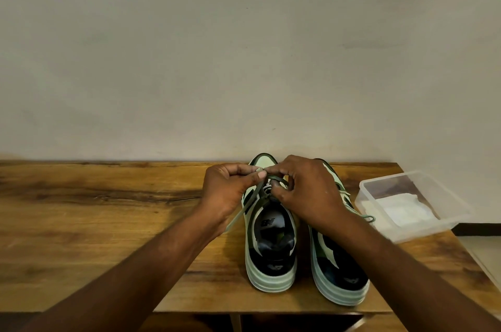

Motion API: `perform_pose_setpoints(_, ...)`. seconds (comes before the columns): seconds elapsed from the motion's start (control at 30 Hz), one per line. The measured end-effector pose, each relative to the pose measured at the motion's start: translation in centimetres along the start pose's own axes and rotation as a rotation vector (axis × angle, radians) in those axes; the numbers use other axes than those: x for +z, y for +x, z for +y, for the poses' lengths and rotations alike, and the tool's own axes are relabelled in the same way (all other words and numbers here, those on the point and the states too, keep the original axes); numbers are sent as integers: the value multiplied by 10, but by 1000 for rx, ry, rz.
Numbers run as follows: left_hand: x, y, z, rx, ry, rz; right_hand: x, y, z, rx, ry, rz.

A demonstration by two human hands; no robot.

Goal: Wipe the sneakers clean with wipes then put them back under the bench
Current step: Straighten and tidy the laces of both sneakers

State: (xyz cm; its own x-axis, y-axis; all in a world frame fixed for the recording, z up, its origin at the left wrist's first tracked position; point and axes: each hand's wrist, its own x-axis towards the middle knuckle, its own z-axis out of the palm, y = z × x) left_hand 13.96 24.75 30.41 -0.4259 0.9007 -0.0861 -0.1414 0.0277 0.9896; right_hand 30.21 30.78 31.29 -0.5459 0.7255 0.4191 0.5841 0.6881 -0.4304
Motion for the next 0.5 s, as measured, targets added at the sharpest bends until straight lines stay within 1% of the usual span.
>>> perform_pose_setpoints(0.2, -2, 1, -9, 139, 144, -25, 4, -3, -5, -26, -223, -59)
perform_pose_setpoints(0.37, -4, 4, -12, 267, 331, -18, 5, -3, -9, -6, -287, -114)
perform_pose_setpoints(0.5, -5, 8, -14, 354, 422, -19, 3, -4, -12, 47, -311, -183)
